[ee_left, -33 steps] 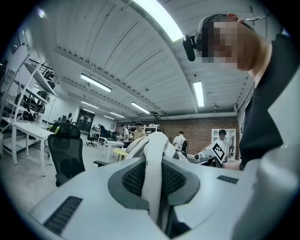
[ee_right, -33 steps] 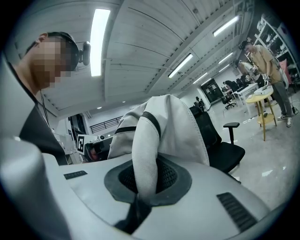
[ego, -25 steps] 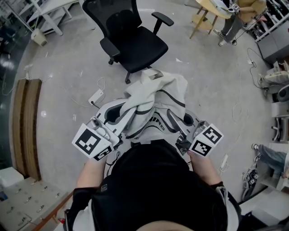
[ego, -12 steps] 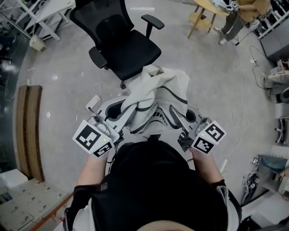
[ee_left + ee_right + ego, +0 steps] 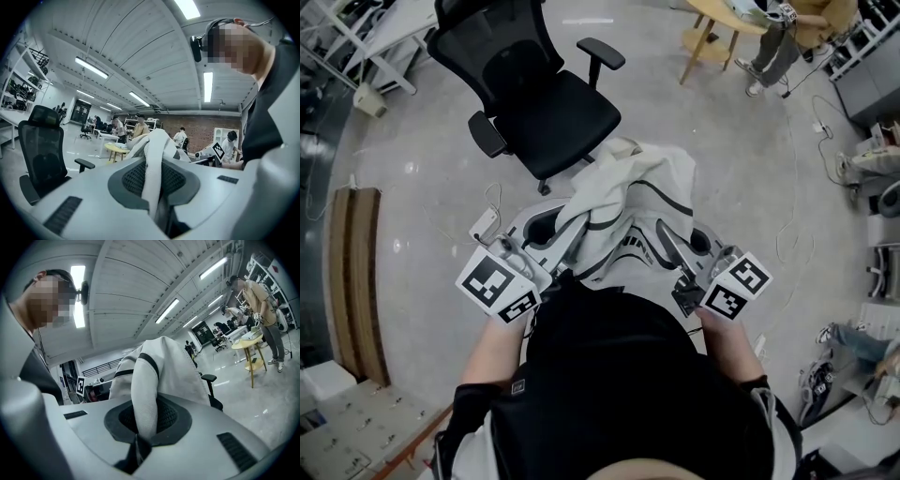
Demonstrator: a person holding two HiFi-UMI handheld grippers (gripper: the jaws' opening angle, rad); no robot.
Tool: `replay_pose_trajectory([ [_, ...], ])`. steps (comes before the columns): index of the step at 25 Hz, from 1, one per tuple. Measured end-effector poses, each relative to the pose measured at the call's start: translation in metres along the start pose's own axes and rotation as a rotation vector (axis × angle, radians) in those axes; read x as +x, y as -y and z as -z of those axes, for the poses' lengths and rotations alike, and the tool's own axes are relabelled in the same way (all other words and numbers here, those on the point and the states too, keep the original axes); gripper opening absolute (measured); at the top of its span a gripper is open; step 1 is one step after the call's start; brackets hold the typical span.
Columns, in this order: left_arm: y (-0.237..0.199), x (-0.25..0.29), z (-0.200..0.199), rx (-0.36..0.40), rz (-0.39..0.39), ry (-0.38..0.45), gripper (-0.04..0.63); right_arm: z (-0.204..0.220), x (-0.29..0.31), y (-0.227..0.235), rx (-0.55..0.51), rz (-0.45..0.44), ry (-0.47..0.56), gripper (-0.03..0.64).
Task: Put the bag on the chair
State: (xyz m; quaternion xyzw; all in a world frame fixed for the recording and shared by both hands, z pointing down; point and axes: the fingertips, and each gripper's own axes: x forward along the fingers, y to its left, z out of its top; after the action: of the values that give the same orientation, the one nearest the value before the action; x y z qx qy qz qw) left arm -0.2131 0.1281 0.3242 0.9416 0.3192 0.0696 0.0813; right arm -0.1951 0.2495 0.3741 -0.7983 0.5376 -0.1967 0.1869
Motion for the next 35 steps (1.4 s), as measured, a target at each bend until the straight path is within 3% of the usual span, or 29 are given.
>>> replay_pose_trajectory([
  [9, -0.069, 0.043, -0.005, -0.022, 0.008, 0.022, 0.055, -0.022, 0.043, 0.047, 0.019, 0.039, -0.033, 0.034],
  [14, -0.12, 0.07, -0.035, -0.007, 0.024, 0.04, 0.055, -0.065, 0.084, 0.075, 0.003, 0.052, -0.021, 0.034],
  [18, -0.185, 0.087, -0.076, -0.009, 0.041, 0.048, 0.055, -0.116, 0.144, 0.095, -0.003, 0.075, -0.011, 0.034],
  [22, -0.217, 0.095, -0.076, 0.005, 0.063, 0.068, 0.055, -0.125, 0.171, 0.118, -0.02, 0.085, 0.013, 0.034],
  [28, -0.218, 0.103, -0.059, -0.011, 0.022, 0.065, 0.055, -0.114, 0.171, 0.138, 0.007, 0.055, -0.002, 0.034],
  [35, -0.241, 0.127, -0.031, -0.038, -0.107, 0.046, 0.055, -0.102, 0.192, 0.182, 0.05, -0.04, -0.078, 0.034],
])
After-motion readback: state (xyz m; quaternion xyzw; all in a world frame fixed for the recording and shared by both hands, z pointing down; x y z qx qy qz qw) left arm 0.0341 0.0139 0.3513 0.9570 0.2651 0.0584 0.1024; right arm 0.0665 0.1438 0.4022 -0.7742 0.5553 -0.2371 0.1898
